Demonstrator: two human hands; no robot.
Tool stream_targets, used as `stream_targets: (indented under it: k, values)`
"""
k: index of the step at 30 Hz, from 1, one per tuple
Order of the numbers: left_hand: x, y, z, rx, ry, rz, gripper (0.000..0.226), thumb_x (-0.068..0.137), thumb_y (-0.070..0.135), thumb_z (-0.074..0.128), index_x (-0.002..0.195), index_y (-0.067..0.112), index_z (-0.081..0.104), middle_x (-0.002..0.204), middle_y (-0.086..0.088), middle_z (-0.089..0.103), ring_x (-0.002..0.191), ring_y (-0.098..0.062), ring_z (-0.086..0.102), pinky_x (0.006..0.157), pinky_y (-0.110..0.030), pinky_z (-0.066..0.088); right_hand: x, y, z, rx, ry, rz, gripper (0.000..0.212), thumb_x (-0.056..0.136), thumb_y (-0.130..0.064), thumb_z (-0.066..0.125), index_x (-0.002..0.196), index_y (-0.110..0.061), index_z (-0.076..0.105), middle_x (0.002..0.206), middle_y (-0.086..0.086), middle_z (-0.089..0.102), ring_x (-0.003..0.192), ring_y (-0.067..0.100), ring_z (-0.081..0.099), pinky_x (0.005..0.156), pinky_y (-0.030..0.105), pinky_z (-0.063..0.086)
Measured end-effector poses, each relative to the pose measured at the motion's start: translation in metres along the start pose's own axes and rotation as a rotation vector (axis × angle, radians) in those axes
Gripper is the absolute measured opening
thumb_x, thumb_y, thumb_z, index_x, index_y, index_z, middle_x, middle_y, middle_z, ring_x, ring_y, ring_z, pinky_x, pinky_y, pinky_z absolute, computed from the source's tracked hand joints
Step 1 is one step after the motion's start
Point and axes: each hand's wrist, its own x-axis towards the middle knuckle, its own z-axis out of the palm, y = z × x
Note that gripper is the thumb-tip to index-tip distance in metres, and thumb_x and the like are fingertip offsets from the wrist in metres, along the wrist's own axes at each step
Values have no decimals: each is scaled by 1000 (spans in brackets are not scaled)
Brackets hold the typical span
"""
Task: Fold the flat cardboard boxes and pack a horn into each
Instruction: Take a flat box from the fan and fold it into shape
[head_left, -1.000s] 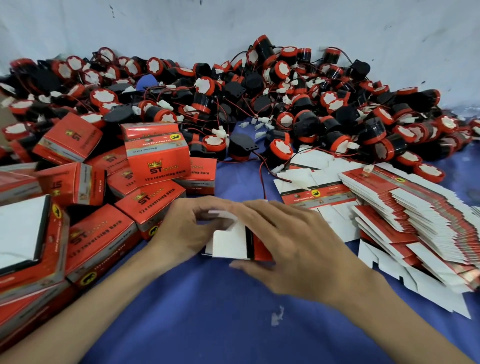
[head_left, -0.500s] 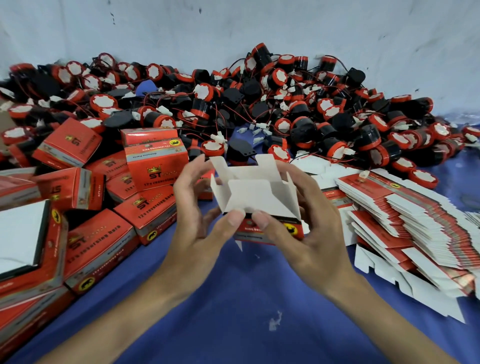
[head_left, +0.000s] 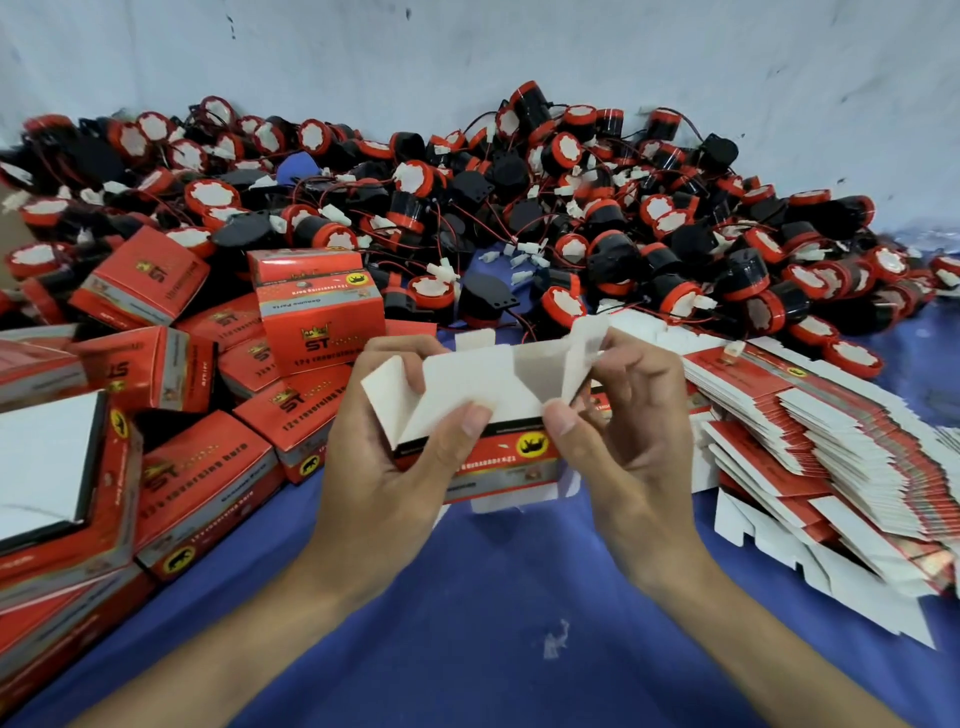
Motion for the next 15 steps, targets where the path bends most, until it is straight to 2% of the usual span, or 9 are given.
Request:
stream_targets:
  k: [2, 4, 7, 10, 11, 13, 15]
  values:
    - [-1, -1, 1, 16, 40, -13, 38, 80, 16, 72, 96, 5, 39, 99, 21, 53, 92, 4, 59, 66, -11, 51, -3, 2, 2, -78, -6, -13, 33, 83, -25, 60, 112, -24, 44, 109, -1, 52, 90, 12, 54, 76, 31, 47]
    - [-1, -1, 2, 8, 57, -19, 38, 77, 24, 68, 93, 8, 37, 102, 10, 49, 91, 5, 57, 65, -12, 51, -7, 3, 5, -119, -15, -42, 35, 88, -28, 57, 120, -25, 43, 113, -9, 55, 98, 12, 57, 80, 30, 48]
    - [0, 2, 4, 38, 79, 3, 37, 73, 29, 63, 93, 17, 34, 101, 4, 42, 88, 8, 53, 67, -9, 49, -11, 2, 8, -123, -48, -101, 37, 96, -39, 50, 127, -21, 40, 130, -2, 52, 116, 21, 55, 88, 32, 47]
    - [0, 1, 5, 40, 99, 42, 42, 69, 29, 65, 91, 21, 30, 99, 2, 38, 83, 10, 50, 67, -9, 47, -10, 1, 8, -146, -97, -168, 44, 100, -39, 40, 133, -11, 36, 134, 1, 53, 120, 22, 55, 92, 38, 48]
    - [-1, 2, 5, 38, 103, 50, 44, 68, 29, 66, 91, 23, 29, 98, 2, 39, 83, 9, 50, 66, -10, 48, -9, 0, 8, -172, -97, -184, 45, 101, -40, 37, 133, -8, 35, 131, 4, 55, 118, 19, 56, 92, 36, 48]
    - [-2, 2, 7, 42, 100, 82, 45, 68, 28, 67, 92, 24, 29, 94, 3, 41, 82, 5, 49, 68, -14, 48, -8, -1, 7, -241, -89, -233, 42, 102, -39, 31, 125, -6, 43, 117, 3, 57, 109, 6, 55, 89, 22, 44]
    - [-4, 1, 9, 42, 68, 128, 43, 69, 26, 68, 92, 25, 32, 87, 7, 44, 81, 0, 50, 71, -17, 48, -7, -2, 7, -263, -80, -249, 39, 102, -41, 28, 113, -10, 49, 106, 3, 56, 101, 9, 56, 86, 19, 42]
